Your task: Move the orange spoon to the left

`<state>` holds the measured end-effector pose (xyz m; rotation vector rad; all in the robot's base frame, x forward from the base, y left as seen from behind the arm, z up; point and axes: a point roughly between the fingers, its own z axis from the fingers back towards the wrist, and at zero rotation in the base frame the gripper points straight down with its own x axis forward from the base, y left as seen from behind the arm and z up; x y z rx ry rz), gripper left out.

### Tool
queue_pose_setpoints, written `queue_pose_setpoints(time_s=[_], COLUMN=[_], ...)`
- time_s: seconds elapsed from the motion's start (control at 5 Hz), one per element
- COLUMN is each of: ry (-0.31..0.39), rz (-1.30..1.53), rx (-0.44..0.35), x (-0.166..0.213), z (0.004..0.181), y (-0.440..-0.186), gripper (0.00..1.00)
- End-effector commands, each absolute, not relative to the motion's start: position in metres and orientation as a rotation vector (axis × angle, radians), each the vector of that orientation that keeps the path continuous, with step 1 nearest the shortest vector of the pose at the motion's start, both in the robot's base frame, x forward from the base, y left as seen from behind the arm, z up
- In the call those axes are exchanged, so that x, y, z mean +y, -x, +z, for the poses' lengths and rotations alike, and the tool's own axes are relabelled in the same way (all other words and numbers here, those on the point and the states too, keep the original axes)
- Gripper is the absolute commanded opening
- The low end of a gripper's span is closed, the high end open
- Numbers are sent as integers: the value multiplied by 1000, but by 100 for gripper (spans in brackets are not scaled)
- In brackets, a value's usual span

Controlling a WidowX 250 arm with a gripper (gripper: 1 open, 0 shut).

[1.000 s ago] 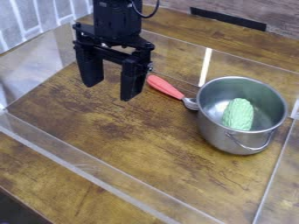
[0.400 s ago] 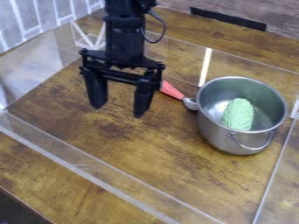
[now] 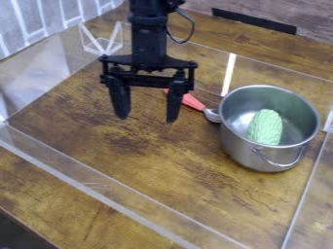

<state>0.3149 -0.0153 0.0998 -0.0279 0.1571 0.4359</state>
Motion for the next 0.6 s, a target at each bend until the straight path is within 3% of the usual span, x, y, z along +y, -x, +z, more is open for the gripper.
queue_pose_setpoints(time_s=[0.0,0.4], ry=[72,159], rz=[608,937], rx=[60,-7], x=[-19,-19], z=[115,108], y=[-340,-374], gripper=[100,100])
